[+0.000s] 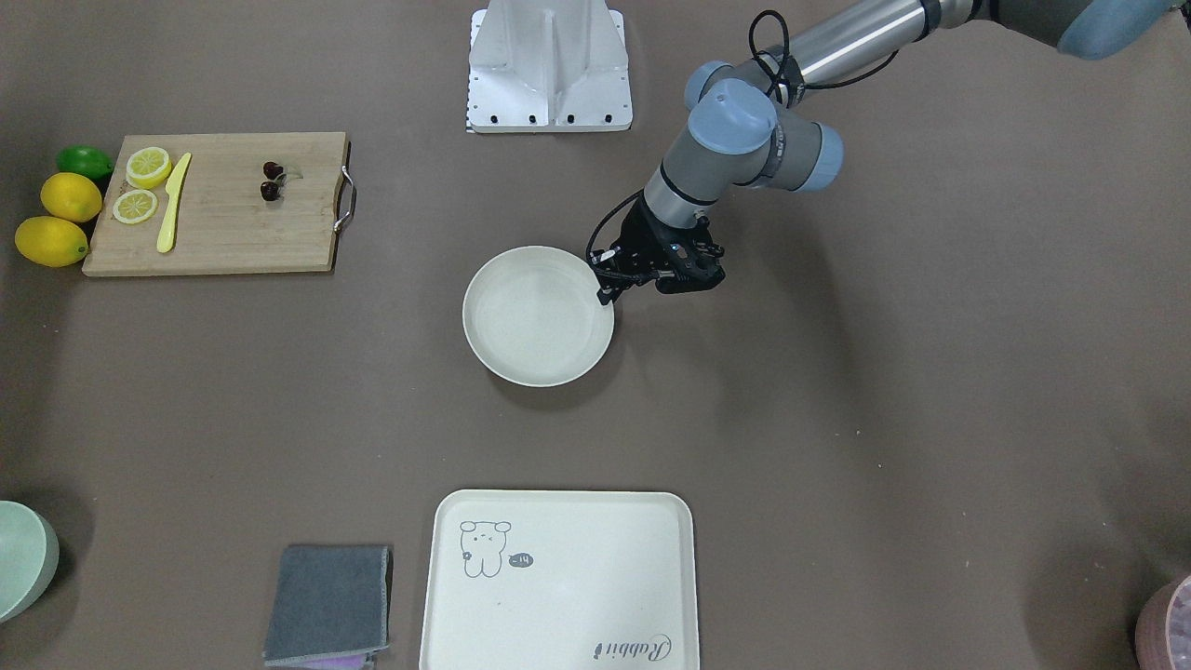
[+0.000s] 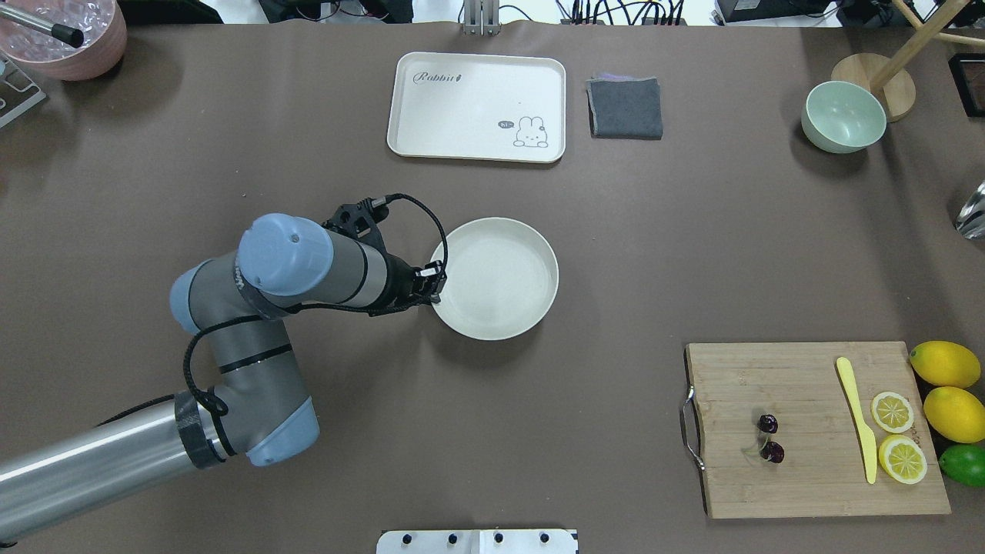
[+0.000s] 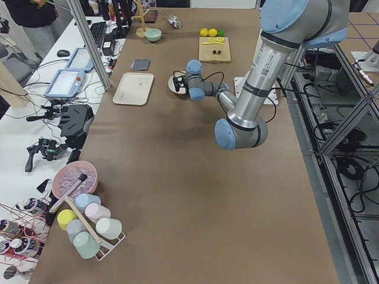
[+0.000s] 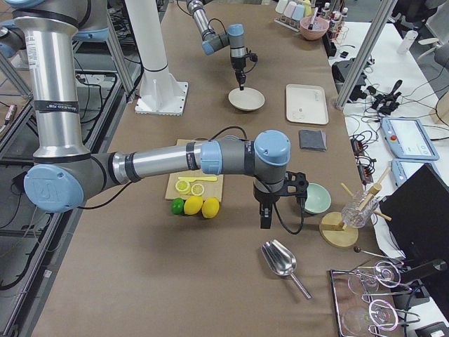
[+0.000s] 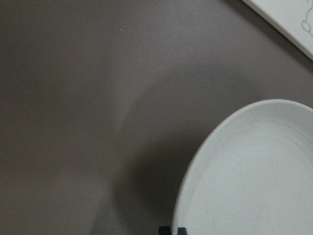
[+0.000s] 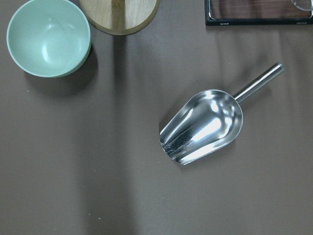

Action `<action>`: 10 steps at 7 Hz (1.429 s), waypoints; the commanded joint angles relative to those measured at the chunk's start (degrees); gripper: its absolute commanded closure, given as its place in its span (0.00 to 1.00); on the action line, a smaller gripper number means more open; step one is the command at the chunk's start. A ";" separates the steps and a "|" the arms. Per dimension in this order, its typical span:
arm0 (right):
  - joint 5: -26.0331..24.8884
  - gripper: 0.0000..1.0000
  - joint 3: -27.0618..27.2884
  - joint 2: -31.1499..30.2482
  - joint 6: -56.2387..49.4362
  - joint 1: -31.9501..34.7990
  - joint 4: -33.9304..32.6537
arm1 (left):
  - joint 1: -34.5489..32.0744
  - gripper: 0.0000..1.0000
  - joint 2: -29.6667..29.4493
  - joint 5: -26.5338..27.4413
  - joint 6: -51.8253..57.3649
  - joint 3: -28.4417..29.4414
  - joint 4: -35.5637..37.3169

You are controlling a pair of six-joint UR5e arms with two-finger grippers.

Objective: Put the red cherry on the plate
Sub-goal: 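Carry the white plate to the table center and lower it down, then release the plate with the left gripper while the right arm reaches toward the board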

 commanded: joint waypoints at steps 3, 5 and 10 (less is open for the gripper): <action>2.28 0.00 15.27 -2.31 21.51 -8.00 0.09 | -1.83 0.02 -0.25 -1.12 3.32 -2.65 3.11; 2.02 0.00 23.29 -3.37 36.90 -18.10 1.22 | -9.21 0.02 0.10 -9.11 7.80 -5.74 8.39; -17.30 0.00 27.28 -8.74 69.46 -52.99 19.33 | -18.37 0.02 5.20 -10.20 28.90 -6.98 10.86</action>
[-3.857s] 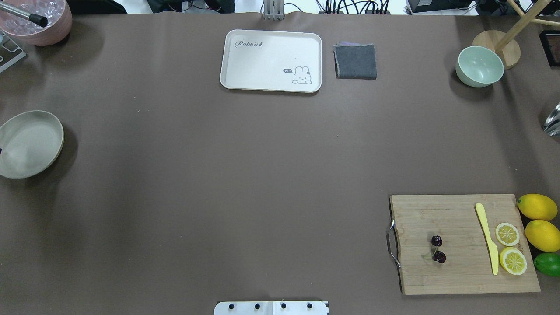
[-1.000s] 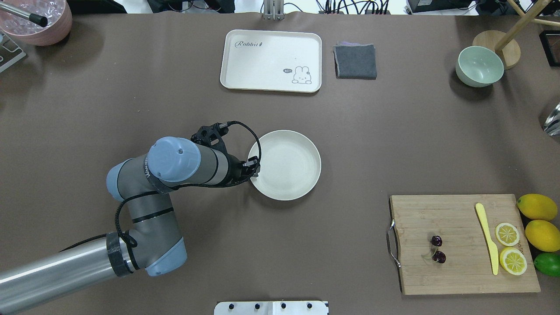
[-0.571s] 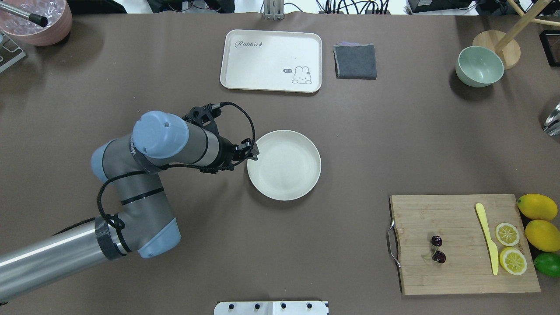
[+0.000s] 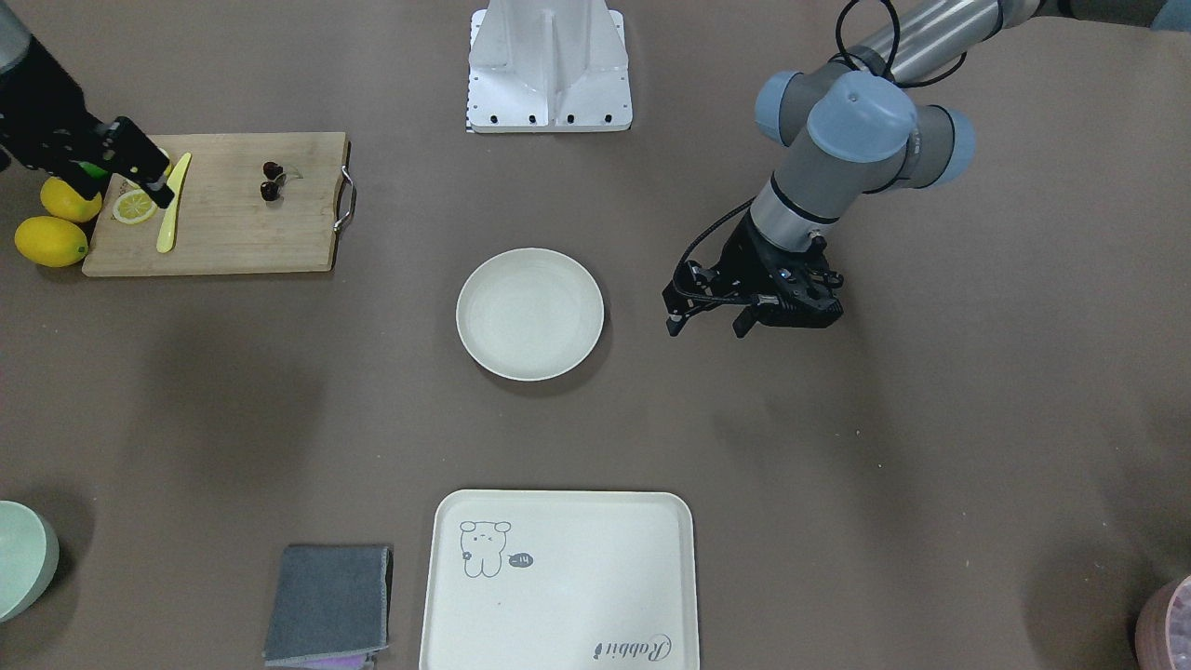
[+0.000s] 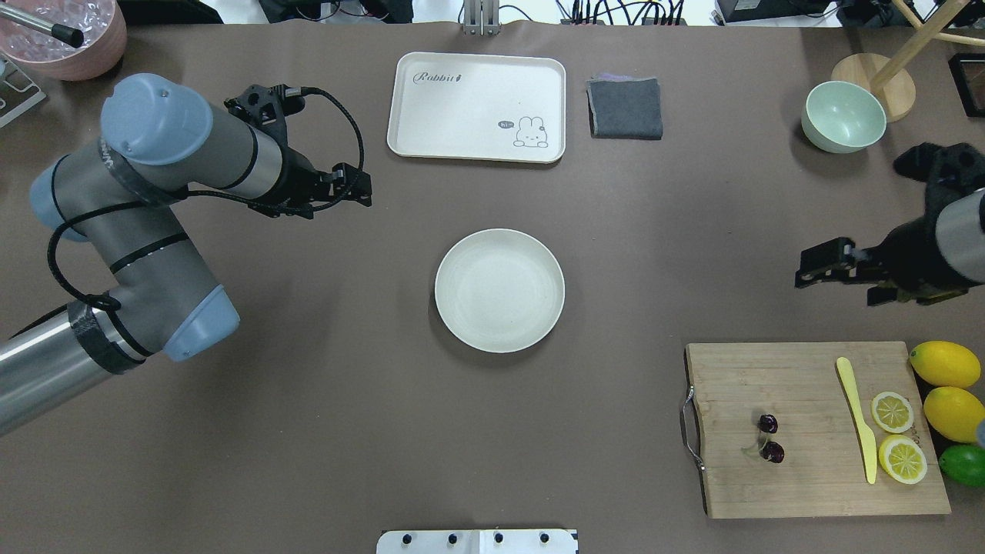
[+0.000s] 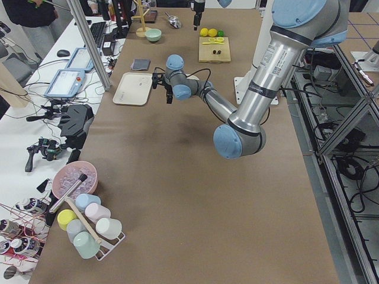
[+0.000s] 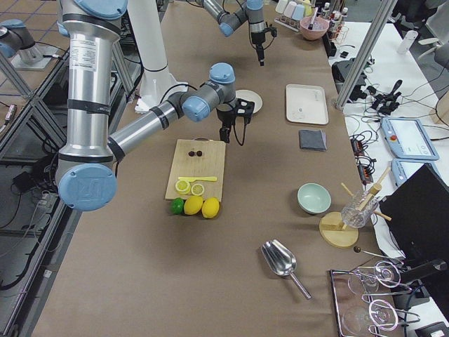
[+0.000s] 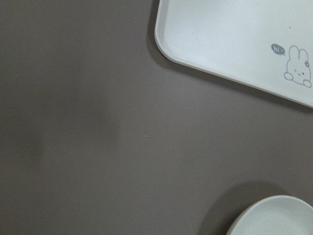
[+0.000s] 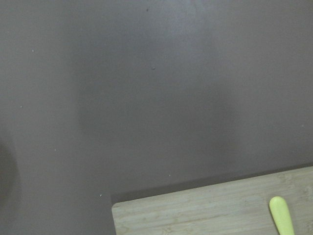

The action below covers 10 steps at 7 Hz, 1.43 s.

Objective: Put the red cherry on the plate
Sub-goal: 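Release the plate with the left gripper while the right arm reaches toward the board, then lower the right gripper and grasp the dark red cherries by the stems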

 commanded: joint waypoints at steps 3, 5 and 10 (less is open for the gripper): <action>-10.94 0.01 -0.18 -7.31 4.65 -20.44 10.97 | -3.00 0.02 1.10 2.73 4.01 0.06 0.89; -13.68 0.02 -3.69 -6.81 6.67 -23.46 11.08 | -3.00 0.02 1.98 3.36 4.01 -0.12 0.81; -14.66 0.39 -8.01 -4.17 7.55 -23.38 11.08 | -2.82 0.02 2.07 3.27 3.92 -0.21 0.72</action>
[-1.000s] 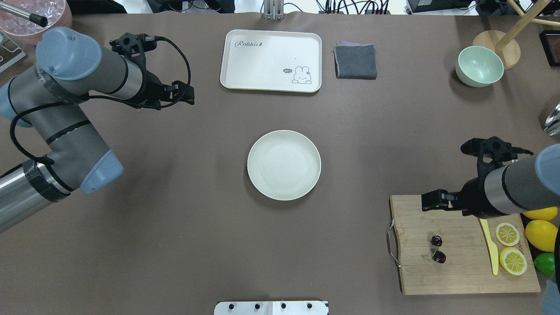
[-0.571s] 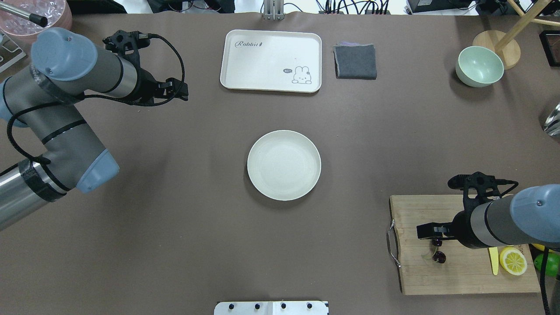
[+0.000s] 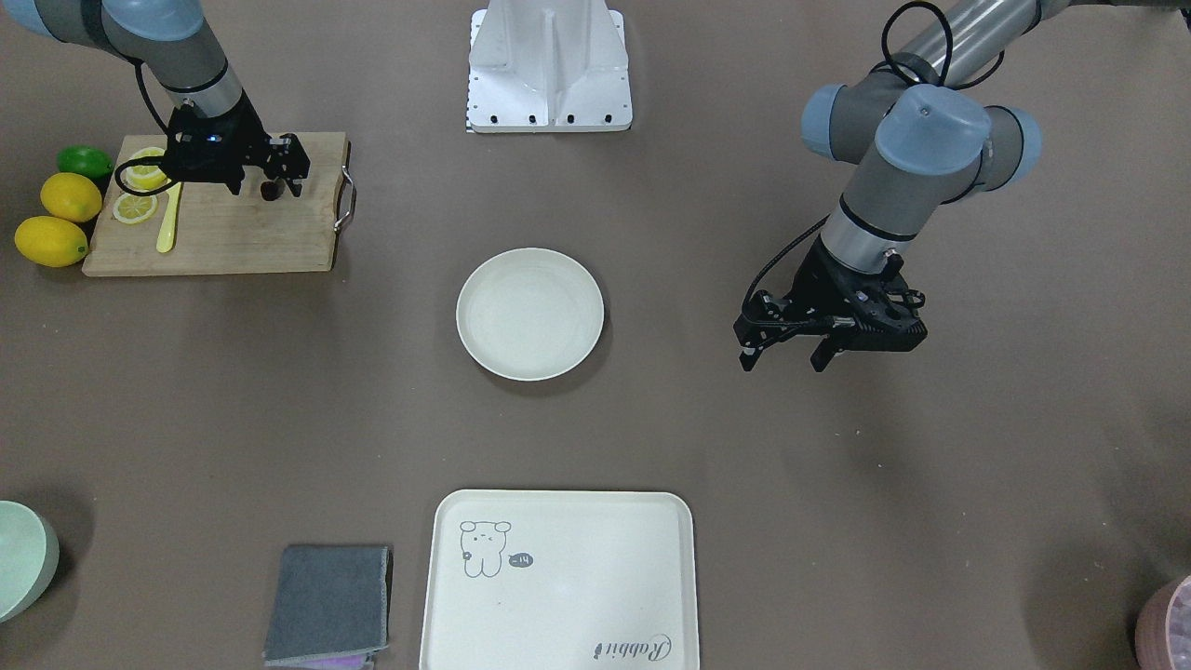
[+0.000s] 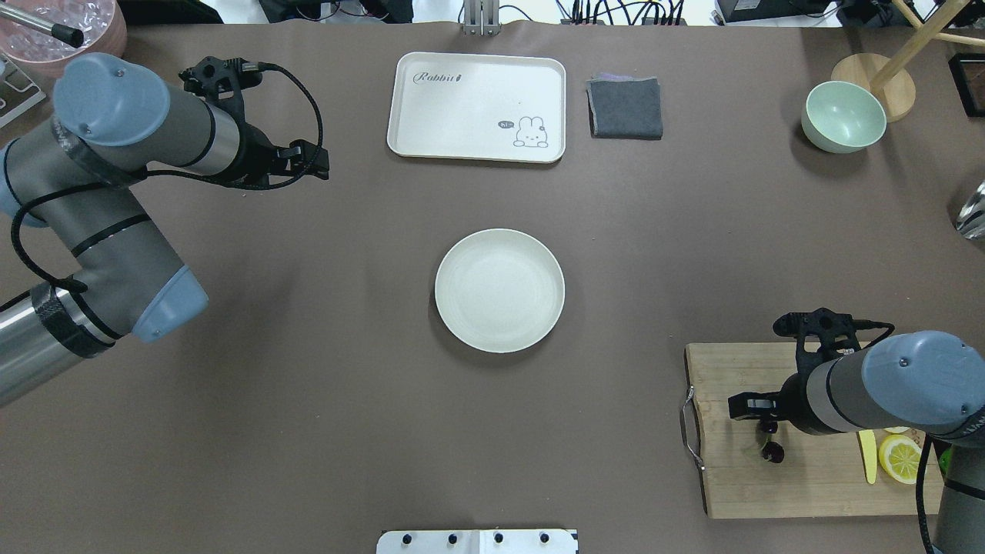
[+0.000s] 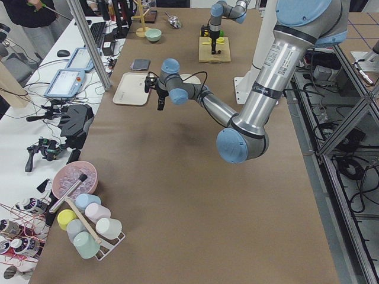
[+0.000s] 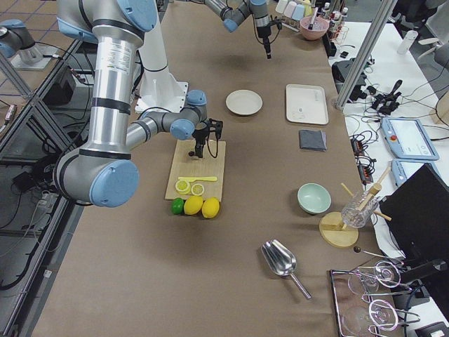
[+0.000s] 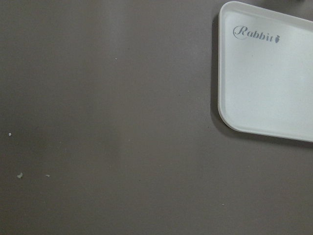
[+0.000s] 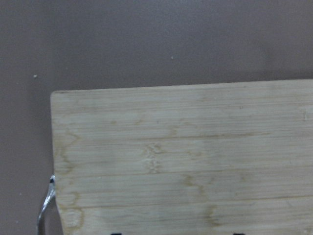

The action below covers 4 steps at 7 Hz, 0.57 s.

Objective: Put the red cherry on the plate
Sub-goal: 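Lower the right gripper and grasp the dark red cherries by the stems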

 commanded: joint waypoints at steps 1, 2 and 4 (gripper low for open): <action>-0.11 0.40 -0.15 0.22 0.59 0.06 0.00 | 0.04 0.02 -0.08 -0.07 0.00 -0.01 0.00; -0.11 0.39 -0.07 0.05 0.59 0.06 0.00 | 0.04 0.02 -0.08 -0.07 0.00 -0.01 0.00; -0.11 0.57 -0.06 -0.39 0.59 -0.12 0.00 | 0.04 0.02 -0.08 -0.07 0.00 -0.01 0.00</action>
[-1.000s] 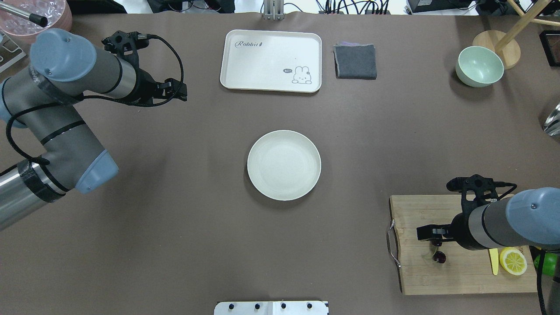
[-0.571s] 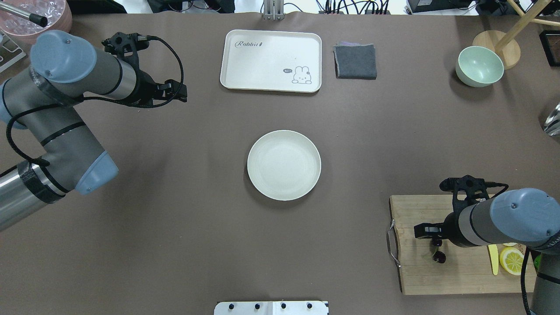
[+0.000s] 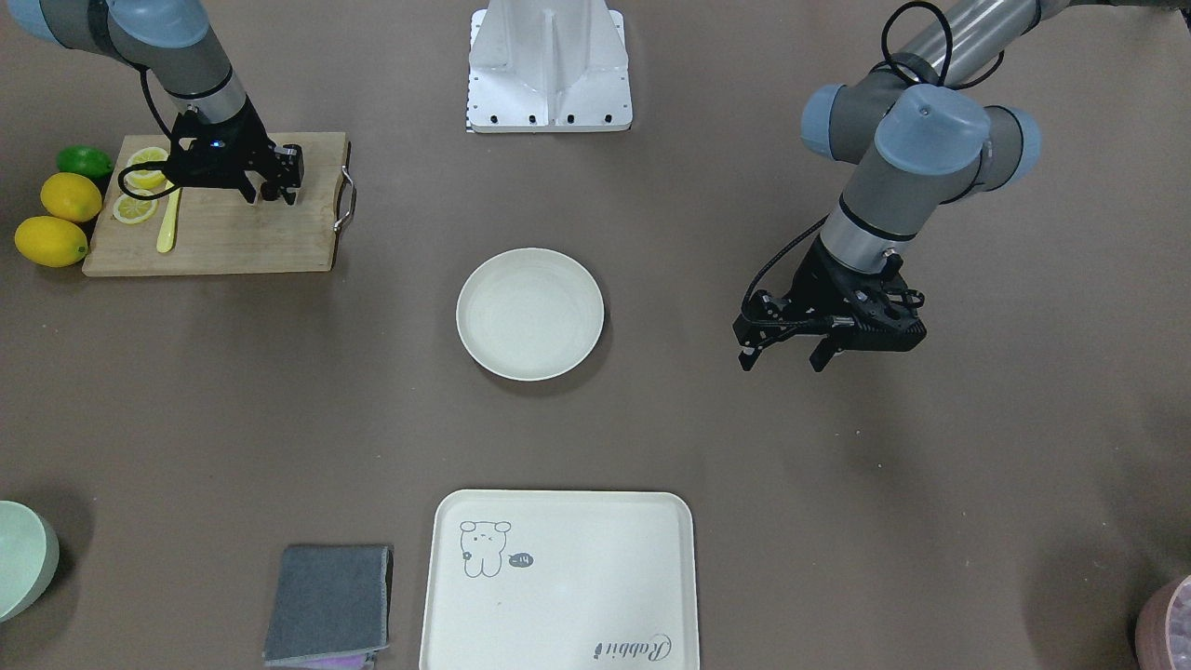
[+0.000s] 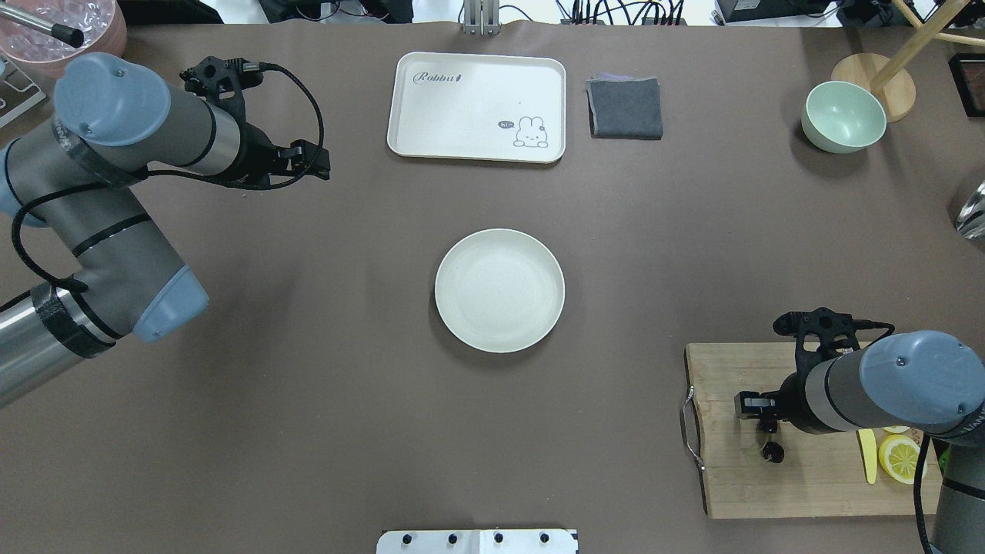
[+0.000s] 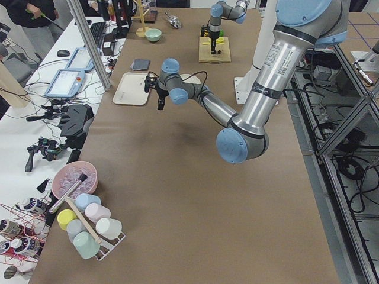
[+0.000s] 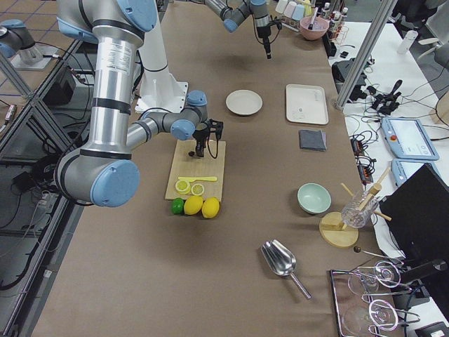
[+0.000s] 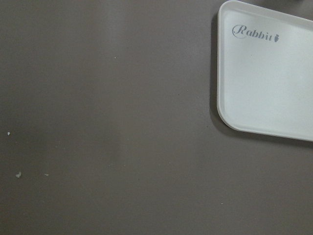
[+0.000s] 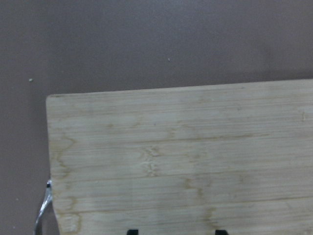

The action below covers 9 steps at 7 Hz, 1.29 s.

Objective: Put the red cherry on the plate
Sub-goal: 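Carry the cherries with the right gripper and lower them onto the white plate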

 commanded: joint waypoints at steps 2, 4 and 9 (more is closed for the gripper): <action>0.00 1.00 0.02 -0.24 0.01 -0.70 -0.09 | 0.00 0.02 -0.09 -0.09 0.00 -0.09 0.00; 0.78 1.00 3.16 -0.15 -0.08 0.25 -0.96 | -0.52 0.02 -0.09 -0.26 0.00 -0.18 0.00; 7.04 1.00 2.08 27.88 -1.05 9.84 -26.05 | -14.54 0.02 10.50 -2.71 22.44 0.00 -0.18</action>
